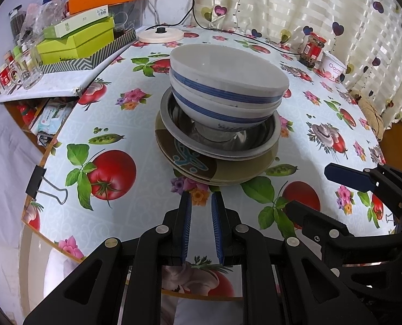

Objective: Organize plates and bowls

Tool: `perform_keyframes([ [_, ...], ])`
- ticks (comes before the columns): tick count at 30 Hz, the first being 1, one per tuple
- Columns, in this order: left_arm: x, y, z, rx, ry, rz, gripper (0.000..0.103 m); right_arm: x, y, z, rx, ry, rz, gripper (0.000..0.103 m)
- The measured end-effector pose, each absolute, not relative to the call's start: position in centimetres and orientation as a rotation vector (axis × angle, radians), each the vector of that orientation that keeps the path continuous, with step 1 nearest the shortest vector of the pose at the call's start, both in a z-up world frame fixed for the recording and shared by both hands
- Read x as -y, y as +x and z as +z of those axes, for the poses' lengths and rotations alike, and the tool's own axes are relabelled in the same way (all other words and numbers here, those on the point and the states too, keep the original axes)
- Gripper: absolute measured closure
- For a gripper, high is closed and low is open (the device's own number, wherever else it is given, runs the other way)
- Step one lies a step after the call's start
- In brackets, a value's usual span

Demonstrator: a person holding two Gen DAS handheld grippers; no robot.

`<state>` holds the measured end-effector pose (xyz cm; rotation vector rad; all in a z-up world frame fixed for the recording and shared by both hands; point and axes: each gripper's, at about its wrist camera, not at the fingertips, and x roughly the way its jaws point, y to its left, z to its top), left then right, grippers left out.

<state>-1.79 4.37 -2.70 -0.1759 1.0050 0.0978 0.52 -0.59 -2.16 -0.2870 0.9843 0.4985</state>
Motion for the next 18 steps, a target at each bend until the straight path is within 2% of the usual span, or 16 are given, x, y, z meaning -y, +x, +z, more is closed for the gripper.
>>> perform_keyframes([
  [18, -4.34, -1.70, -2.80, -1.004, -0.168, 0.104, 0.087, 0.16, 0.87, -2.74, -0.990, -0.296, 0.503, 0.037],
])
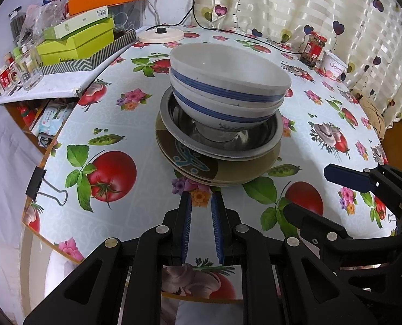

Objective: Organize plates and bowls

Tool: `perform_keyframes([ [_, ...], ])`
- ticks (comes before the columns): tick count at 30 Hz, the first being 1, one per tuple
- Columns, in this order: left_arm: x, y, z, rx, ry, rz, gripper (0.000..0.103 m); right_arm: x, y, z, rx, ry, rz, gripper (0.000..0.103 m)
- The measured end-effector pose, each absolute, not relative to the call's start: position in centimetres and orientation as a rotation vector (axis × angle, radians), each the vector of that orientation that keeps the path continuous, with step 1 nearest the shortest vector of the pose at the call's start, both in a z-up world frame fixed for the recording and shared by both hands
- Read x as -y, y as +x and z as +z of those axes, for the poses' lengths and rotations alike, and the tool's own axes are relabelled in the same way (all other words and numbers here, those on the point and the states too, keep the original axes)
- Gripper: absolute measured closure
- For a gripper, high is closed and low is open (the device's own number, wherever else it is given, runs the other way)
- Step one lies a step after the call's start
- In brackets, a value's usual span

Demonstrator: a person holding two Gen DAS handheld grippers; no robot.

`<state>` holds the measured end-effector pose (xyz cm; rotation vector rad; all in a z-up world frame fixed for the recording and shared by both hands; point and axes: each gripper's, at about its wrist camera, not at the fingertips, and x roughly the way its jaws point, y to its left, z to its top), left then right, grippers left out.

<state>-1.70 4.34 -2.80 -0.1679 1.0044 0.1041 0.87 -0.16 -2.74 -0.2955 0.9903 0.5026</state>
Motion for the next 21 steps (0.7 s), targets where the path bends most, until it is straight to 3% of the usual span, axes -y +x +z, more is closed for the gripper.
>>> perform_keyframes([
  [21, -4.61, -1.51, -3.25, -1.008, -0.182, 0.099, 0.087, -0.08, 1.00, -3.07, -0.995, -0.313, 0.503, 0.037],
])
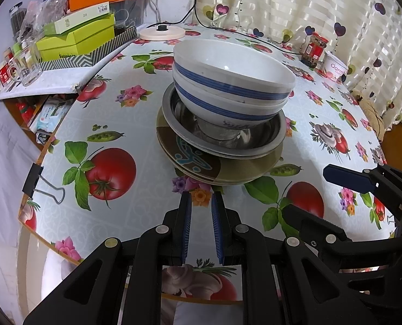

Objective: Organize plates and bowls

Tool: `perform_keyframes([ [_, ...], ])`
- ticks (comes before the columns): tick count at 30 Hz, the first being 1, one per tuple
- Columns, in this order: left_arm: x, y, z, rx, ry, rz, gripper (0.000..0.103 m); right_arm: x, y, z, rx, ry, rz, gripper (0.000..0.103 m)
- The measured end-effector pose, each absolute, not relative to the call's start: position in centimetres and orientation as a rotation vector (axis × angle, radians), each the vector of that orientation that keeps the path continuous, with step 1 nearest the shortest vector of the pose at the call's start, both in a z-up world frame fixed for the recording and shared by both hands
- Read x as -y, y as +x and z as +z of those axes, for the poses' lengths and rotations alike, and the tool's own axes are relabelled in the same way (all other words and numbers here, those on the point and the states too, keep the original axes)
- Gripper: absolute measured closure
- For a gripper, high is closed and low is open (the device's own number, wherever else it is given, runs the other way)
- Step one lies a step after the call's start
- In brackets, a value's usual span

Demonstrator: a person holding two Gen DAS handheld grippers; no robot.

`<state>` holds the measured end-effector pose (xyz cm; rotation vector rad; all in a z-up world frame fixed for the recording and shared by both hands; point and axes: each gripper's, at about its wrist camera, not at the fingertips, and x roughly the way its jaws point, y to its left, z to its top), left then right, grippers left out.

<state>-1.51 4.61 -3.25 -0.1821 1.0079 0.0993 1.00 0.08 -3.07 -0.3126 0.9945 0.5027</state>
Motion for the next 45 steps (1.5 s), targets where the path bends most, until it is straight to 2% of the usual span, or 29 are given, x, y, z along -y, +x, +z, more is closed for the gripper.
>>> perform_keyframes([
  [45, -4.06, -1.39, -3.19, -1.020, -0.159, 0.106, 0.087, -0.28, 0.92, -3.05, -0.993, -0.311, 0.505, 0.035],
])
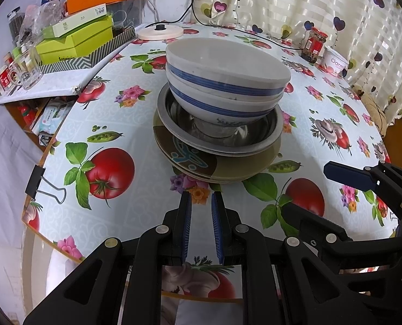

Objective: Organize plates and bowls

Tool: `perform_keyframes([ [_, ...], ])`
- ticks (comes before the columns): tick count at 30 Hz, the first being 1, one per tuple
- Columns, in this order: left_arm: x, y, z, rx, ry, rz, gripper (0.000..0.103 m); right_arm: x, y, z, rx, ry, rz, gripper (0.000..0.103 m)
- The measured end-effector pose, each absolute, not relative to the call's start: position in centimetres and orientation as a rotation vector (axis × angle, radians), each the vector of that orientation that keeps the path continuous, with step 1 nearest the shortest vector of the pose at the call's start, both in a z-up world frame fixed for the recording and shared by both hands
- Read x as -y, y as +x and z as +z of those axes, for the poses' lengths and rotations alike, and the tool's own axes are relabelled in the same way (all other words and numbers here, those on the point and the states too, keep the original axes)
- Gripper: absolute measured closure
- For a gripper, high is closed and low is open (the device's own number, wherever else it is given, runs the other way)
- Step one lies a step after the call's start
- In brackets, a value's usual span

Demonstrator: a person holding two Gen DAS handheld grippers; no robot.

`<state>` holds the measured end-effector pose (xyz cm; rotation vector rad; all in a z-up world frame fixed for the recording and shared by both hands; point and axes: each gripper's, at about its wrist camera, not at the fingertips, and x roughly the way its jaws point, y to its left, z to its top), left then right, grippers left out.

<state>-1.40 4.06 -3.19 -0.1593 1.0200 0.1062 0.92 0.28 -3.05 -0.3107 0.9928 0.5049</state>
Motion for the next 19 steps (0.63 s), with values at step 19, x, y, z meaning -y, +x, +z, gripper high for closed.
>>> perform_keyframes([
  [19, -3.99, -1.46, -2.71, -1.015, -0.149, 0.114, 0.087, -0.33, 0.90, -2.98, -0.990, -0.309, 0.505, 0.035],
])
